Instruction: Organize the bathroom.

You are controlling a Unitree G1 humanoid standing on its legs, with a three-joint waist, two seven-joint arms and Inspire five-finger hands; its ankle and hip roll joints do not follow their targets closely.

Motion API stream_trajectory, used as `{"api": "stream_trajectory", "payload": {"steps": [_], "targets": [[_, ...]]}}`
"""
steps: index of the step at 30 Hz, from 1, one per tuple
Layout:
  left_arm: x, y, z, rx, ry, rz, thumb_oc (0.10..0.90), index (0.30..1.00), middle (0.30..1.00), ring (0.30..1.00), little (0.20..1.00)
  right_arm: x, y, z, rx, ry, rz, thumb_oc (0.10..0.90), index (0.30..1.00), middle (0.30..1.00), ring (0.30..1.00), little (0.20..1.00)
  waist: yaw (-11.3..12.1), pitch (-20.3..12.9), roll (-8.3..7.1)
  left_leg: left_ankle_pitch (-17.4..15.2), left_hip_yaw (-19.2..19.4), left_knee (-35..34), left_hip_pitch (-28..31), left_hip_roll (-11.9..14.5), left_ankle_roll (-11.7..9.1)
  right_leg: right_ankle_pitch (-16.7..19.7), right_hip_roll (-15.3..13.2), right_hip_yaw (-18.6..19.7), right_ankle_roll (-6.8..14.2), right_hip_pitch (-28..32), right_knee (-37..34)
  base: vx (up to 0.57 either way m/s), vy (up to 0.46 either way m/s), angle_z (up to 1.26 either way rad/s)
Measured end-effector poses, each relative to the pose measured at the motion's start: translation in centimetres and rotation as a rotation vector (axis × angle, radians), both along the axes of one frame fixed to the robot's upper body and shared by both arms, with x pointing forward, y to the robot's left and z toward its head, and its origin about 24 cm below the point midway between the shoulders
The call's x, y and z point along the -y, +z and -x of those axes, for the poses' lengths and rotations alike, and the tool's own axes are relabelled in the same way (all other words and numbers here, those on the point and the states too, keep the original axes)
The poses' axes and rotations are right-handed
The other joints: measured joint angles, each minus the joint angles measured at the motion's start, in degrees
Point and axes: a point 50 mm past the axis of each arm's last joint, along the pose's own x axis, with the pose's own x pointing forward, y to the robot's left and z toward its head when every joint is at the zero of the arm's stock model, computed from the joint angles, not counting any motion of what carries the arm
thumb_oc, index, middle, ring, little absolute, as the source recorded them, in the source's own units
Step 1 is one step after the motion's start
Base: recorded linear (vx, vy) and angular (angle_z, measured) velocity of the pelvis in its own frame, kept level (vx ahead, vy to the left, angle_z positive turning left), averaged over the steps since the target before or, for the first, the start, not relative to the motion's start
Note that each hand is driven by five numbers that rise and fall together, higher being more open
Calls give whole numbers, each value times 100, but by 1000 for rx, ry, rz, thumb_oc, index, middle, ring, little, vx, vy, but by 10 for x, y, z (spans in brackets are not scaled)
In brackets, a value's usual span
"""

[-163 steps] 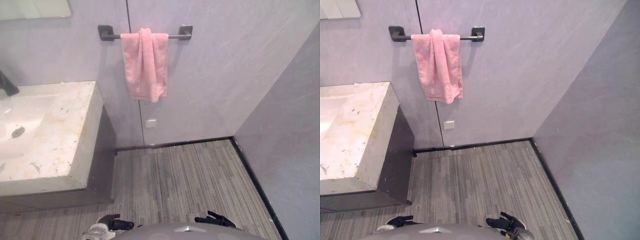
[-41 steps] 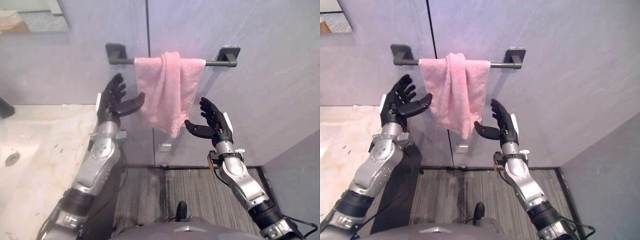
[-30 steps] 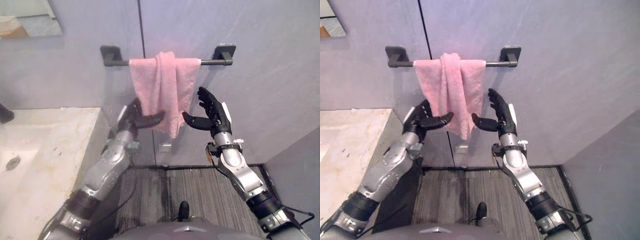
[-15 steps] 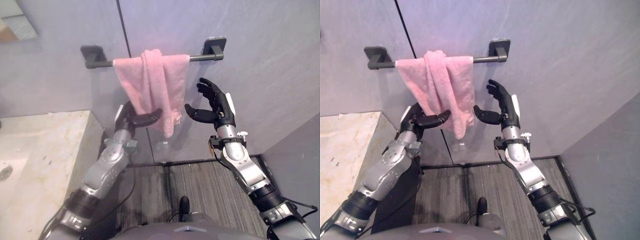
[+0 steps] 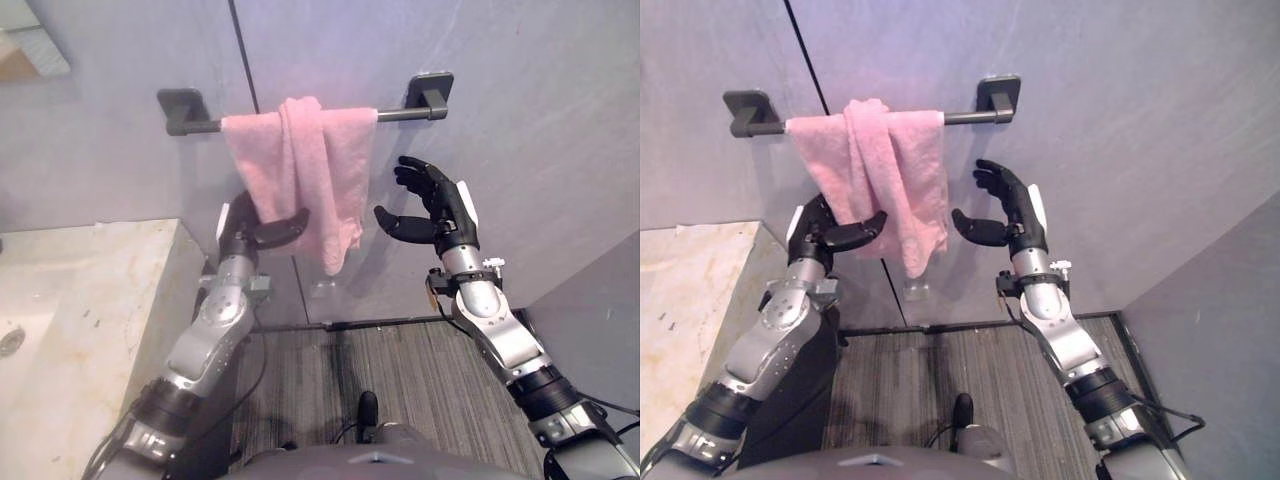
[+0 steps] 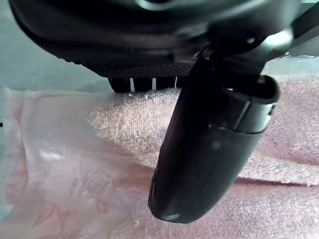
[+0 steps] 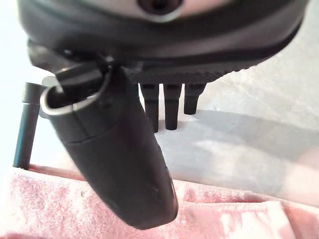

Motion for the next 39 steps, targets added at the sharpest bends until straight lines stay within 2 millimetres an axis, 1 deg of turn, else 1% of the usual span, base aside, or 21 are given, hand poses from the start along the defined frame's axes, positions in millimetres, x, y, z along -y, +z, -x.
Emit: {"api": "stream_trajectory", "payload": {"steps": [2, 6, 13, 16, 24, 28, 35, 36, 37, 38, 39], "targets": [[-3, 5, 0, 61, 53, -37, 800, 900, 900, 900, 900, 0, 1, 0, 3, -7, -2, 800, 900, 900, 900, 900, 2, 18, -26, 8, -17, 1, -4, -1, -11, 0, -1, -5, 0, 1, 0, 0, 0, 0], [-9, 12, 1, 128, 113, -66, 800, 900, 900, 900, 900, 0, 3, -2, 8, -12, 0, 800, 900, 900, 900, 900, 2, 52, -68, 17, -19, 0, -3, -3, -26, -1, -3, -6, -1, 2, 0, 0, 0, 0], [-11, 15, 1, 157, 154, -92, 800, 900, 900, 900, 900, 1, 11, -8, 12, -13, 14, 800, 900, 900, 900, 900, -3, 73, -86, 26, -28, 0, -3, -6, -38, 1, -3, -5, 0, 4, 1, -5, 16, 0], [-11, 16, 1, 158, 156, -90, 800, 900, 900, 900, 900, 2, 17, -12, 10, -8, 11, 800, 900, 900, 900, 900, 4, 73, -85, 39, -39, 1, -1, -13, -55, 2, -3, -4, 1, 10, 1, -5, 35, 2], [-11, 16, 0, 158, 153, -86, 800, 900, 900, 900, 900, -4, 30, -17, 54, 25, 14, 800, 900, 900, 900, 900, 29, 73, -85, 44, -55, 2, 2, -29, -58, 3, 4, -4, -1, 19, 2, -11, 44, 1], [-9, 16, 0, 158, 152, -78, 800, 900, 900, 900, 900, -13, 40, -13, 91, 77, 4, 800, 900, 900, 900, 900, 50, 74, -84, 44, -57, 2, 3, -40, -58, 7, 5, 3, -2, 21, 3, -37, 43, 0], [-8, 17, -2, 158, 149, -71, 800, 900, 900, 900, 900, -26, 49, -16, 116, 152, 20, 800, 900, 900, 900, 900, 67, 74, -85, 43, -60, 0, 43, -72, -55, 20, 2, 11, 15, 61, 4, -25, 39, 0], [-7, 16, -4, 154, 148, -73, 800, 900, 900, 900, 900, -27, 49, -17, 118, 159, 23, 714, 771, 771, 771, 771, 72, 75, -87, 38, -62, -1, 65, -78, -48, 20, -1, 11, 16, 84, 3, 0, 0, 0], [-7, 16, -5, 151, 148, -74, 800, 900, 900, 900, 900, -29, 50, -17, 120, 164, 25, 687, 731, 731, 731, 731, 74, 75, -87, 35, -62, -1, 77, -82, -45, 21, -4, 12, 17, 96, 3, -18, 32, 0], [-7, 16, -6, 150, 145, -71, 800, 900, 900, 900, 900, -31, 52, -17, 127, 174, 27, 546, 519, 519, 519, 519, 80, 75, -89, 21, -61, -1, 82, -93, -22, 26, -12, 16, 24, 101, 3, 0, 0, 0], [-6, 16, -6, 149, 140, -69, 800, 900, 900, 900, 900, -31, 53, -18, 130, 176, 26, 525, 488, 488, 488, 488, 87, 76, -92, 21, -62, -1, 82, -100, -21, 28, -19, 18, 27, 100, 3, 0, 0, 0]]}}
